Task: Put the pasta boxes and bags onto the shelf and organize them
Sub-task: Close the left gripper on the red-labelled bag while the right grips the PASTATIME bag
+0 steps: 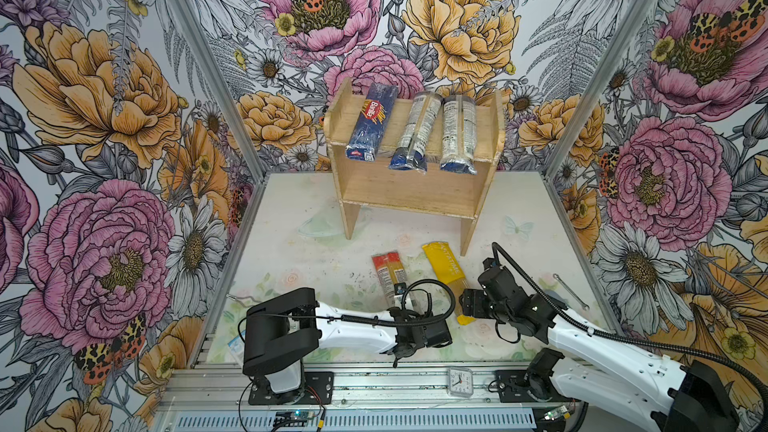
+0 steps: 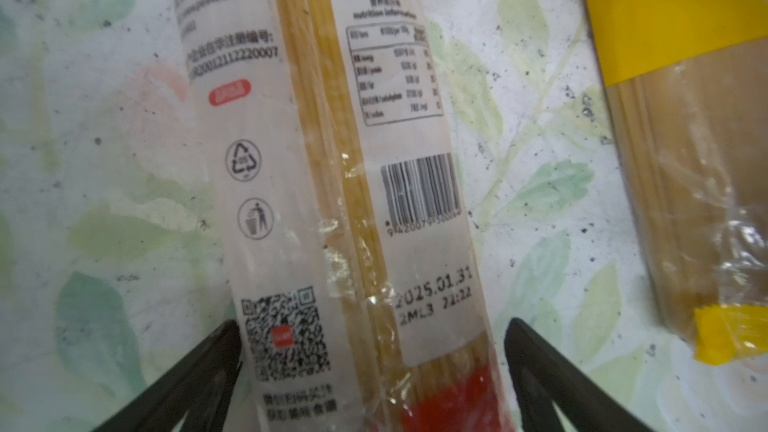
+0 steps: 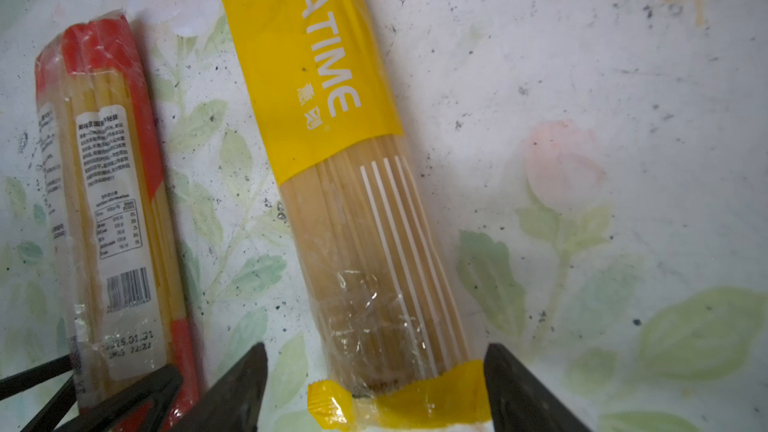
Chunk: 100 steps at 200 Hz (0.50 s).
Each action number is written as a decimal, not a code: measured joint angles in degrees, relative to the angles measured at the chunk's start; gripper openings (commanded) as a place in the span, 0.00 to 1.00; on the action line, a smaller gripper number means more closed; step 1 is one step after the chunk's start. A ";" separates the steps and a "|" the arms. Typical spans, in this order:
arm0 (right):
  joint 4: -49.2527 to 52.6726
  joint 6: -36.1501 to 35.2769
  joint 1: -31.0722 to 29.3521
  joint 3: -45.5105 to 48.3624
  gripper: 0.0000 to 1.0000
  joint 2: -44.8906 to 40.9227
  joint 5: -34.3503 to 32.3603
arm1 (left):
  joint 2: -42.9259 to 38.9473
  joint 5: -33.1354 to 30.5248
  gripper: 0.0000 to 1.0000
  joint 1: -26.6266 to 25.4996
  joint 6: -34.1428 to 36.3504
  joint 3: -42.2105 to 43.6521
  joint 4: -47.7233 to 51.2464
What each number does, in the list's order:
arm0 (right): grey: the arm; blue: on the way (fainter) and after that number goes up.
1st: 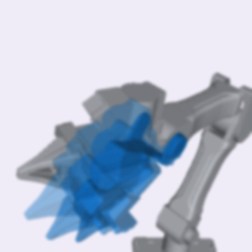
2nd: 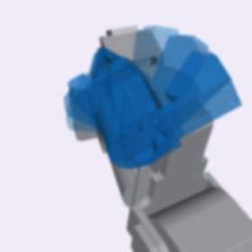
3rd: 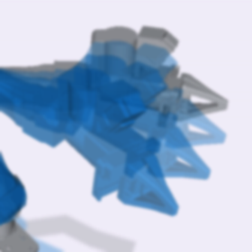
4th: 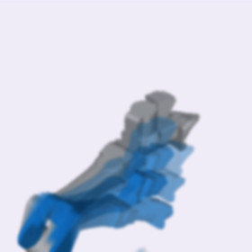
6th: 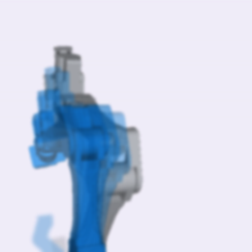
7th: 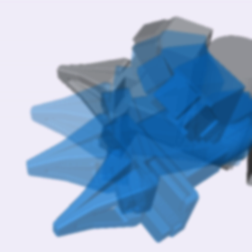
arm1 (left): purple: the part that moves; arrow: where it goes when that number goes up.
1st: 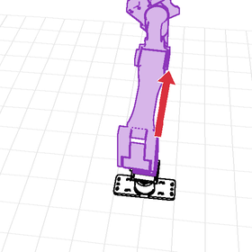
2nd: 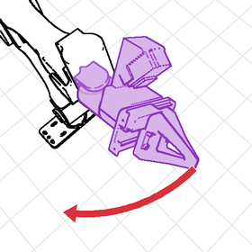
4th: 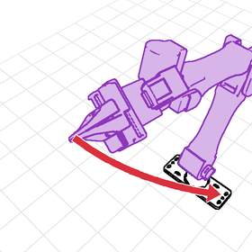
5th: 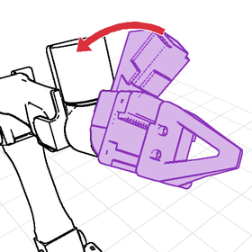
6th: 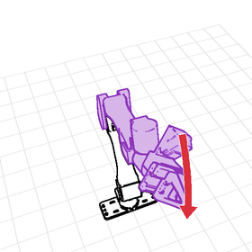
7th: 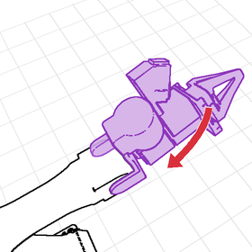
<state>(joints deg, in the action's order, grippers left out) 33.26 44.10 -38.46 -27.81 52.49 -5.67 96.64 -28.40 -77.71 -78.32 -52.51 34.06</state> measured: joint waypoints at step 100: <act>-2.40 -0.59 2.60 0.00 0.84 3.43 1.95 | 2.62 1.92 0.99 0.20 -1.44 -2.80 10.19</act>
<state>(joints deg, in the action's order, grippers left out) 30.85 43.51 -35.86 -27.81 55.92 -3.73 99.26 -26.48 -77.52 -79.77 -55.31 44.25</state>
